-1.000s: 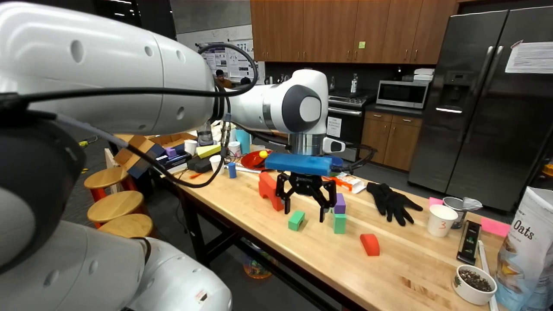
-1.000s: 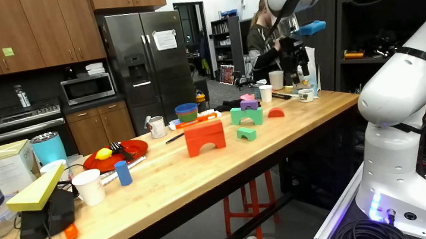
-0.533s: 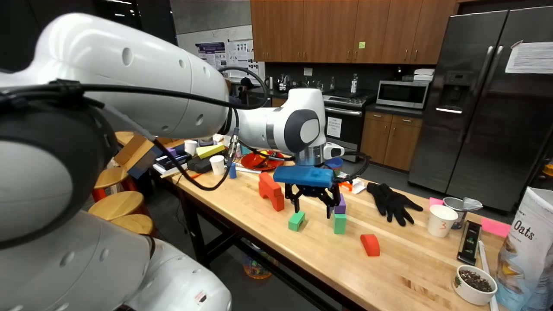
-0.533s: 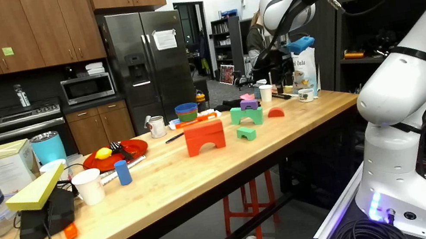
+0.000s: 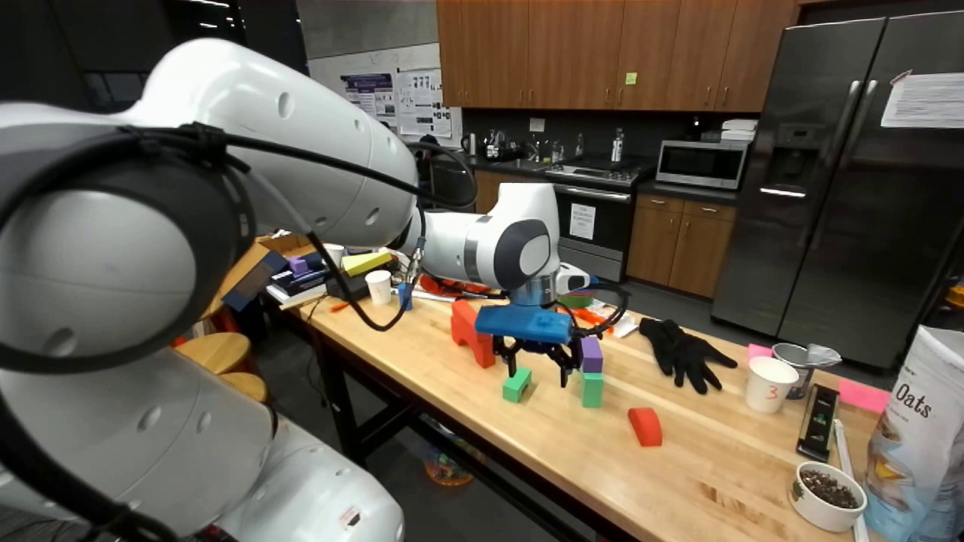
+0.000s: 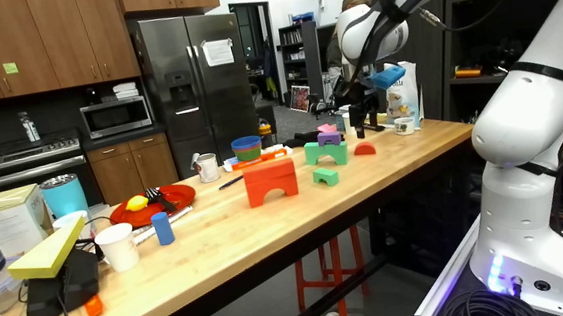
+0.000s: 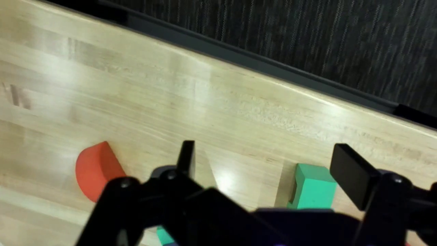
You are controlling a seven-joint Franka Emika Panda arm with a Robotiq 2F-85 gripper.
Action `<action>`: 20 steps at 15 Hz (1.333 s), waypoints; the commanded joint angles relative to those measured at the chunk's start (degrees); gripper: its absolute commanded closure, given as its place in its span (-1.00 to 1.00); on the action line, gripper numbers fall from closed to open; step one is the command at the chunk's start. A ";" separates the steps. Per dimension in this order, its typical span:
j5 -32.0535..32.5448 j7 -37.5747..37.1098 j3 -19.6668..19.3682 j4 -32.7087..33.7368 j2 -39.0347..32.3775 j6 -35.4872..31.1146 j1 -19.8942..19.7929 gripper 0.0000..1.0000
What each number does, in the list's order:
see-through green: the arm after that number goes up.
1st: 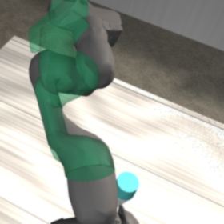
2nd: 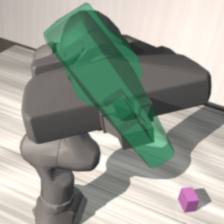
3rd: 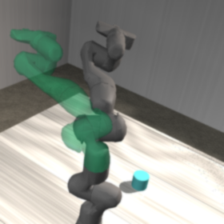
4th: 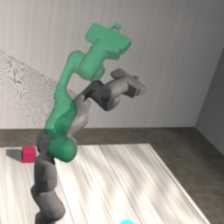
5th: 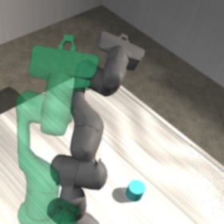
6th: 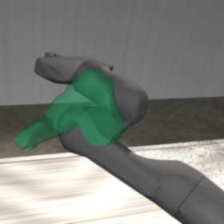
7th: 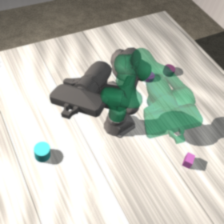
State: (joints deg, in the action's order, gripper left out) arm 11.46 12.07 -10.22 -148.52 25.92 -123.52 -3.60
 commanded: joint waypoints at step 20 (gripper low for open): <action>-12.84 -0.07 1.49 -0.81 -1.57 -7.32 -2.72 -1.00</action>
State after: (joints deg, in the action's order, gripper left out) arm -6.63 12.38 -10.01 -150.57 24.10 -131.83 -4.48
